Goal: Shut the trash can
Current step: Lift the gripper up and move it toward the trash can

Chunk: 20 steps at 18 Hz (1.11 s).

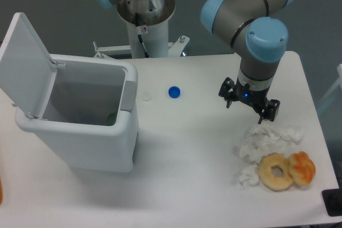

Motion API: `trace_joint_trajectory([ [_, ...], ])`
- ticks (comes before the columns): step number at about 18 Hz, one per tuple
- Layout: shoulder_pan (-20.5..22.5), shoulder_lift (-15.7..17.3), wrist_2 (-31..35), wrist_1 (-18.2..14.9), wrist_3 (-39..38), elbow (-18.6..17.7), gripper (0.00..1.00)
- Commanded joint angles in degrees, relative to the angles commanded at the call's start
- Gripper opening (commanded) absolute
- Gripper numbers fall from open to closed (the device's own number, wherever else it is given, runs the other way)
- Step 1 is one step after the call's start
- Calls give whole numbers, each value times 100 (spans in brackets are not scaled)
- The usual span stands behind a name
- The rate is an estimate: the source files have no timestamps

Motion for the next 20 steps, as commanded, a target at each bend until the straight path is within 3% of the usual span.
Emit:
trace_joint_trajectory([
  [7, -61, -18, 0, 0, -35, -87, 100],
  [9, -88, 70, 35, 9, -140, -263, 100],
  [17, -123, 368, 106, -79, -834, -404, 100],
  [20, -141, 492, 114, -490, -879, -229, 100],
])
